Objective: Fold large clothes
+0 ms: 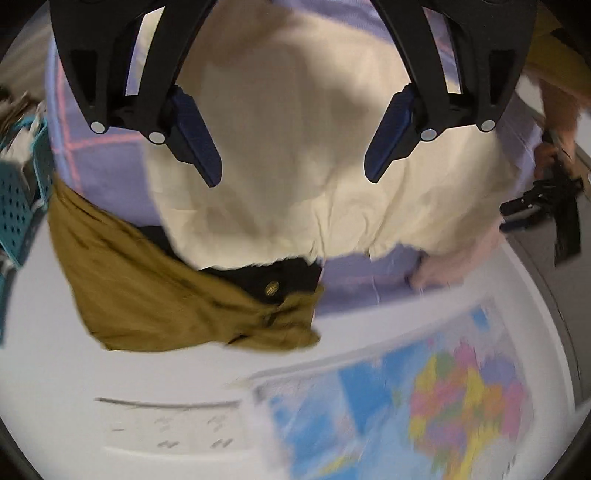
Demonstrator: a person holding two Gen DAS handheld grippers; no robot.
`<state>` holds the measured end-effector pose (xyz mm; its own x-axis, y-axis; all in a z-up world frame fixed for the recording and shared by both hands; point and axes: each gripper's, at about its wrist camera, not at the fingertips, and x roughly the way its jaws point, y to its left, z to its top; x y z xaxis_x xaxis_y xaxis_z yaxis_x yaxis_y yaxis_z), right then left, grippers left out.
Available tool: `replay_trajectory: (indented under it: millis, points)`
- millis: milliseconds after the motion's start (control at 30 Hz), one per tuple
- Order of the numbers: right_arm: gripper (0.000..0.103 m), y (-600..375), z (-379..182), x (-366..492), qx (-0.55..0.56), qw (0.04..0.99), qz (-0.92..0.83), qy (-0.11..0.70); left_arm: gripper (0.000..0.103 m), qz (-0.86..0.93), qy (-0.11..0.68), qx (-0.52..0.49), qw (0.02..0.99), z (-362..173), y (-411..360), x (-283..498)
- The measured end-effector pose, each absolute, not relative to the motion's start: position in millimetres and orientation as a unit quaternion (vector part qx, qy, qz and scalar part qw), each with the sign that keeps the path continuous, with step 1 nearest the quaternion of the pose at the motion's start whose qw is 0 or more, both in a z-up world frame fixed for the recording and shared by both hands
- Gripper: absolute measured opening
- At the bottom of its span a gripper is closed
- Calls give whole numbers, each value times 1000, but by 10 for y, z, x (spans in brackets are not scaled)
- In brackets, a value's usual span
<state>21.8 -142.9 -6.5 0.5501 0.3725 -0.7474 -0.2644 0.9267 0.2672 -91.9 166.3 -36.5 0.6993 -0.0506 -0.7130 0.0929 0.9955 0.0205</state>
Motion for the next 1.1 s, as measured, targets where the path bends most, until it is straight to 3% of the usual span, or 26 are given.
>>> replay_trajectory:
  millis: [100, 133, 167, 200, 300, 333, 400, 467, 600, 767, 833, 1100]
  points:
    - [77, -1150, -293, 431, 28, 866, 182, 465, 74, -36, 435, 35, 899, -642, 1607, -661]
    - [74, -1093, -376, 491, 16, 862, 179, 475, 63, -33, 445, 34, 894, -708, 1611, -591]
    - [64, -1073, -425, 525, 9, 859, 176, 480, 51, -29, 453, 33, 890, -754, 1618, -536]
    - [49, -1061, -500, 565, 5, 857, 168, 486, 49, -23, 459, 38, 887, -790, 1612, -486]
    - [25, -1102, -566, 632, 2, 856, 160, 492, 33, -6, 465, 49, 884, -824, 1605, -395]
    - [21, -1121, -553, 644, 5, 857, 161, 489, 26, -4, 463, 48, 885, -802, 1613, -355]
    - [8, -1161, -496, 656, 16, 862, 167, 478, 20, -2, 456, 42, 889, -728, 1628, -272]
    - [5, -1219, -400, 693, 36, 871, 163, 462, 14, 0, 447, 32, 894, -655, 1660, -196]
    - [4, -1319, -225, 737, 61, 893, 142, 422, 13, 8, 414, -15, 910, -484, 1813, -92]
    - [7, -1203, -600, 897, 40, 869, 138, 473, 35, 6, 453, 15, 891, -867, 1810, -48]
    - [9, -1222, -638, 903, 45, 867, 136, 478, 35, 7, 444, 17, 896, -860, 1811, -110]
    - [31, -1309, -581, 840, 65, 870, 129, 471, 46, 19, 406, 34, 913, -652, 1693, -314]
